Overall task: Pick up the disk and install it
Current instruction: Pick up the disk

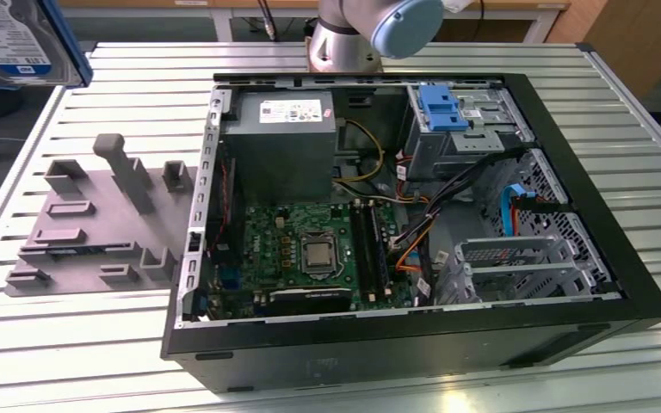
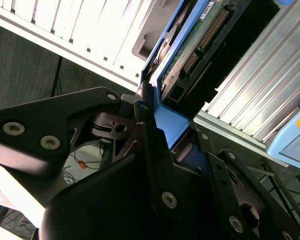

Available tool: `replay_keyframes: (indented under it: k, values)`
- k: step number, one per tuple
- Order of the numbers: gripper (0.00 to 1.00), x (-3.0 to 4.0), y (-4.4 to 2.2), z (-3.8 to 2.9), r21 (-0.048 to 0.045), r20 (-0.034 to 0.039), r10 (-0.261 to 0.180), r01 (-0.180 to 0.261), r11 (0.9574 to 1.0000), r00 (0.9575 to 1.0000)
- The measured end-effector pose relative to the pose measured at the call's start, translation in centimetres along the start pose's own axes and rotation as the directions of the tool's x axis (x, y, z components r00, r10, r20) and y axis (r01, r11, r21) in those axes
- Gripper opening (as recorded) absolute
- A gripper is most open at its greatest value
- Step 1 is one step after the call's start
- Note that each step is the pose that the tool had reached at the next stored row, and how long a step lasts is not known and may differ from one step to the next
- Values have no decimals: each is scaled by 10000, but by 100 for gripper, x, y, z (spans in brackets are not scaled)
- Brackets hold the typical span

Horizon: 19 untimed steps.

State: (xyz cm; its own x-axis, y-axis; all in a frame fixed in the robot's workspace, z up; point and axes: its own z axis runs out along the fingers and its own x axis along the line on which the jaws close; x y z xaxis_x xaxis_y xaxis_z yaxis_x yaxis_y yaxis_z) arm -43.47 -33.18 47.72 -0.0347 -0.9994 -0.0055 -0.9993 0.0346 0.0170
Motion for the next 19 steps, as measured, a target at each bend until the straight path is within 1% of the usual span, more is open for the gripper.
replay_keyframes:
  k: [6,19]
  values:
    - [36,-1,-39,-1,-1,0,0,0,10000,10000]
    - [36,-2,-79,-1,0,0,-1,1,10000,10000]
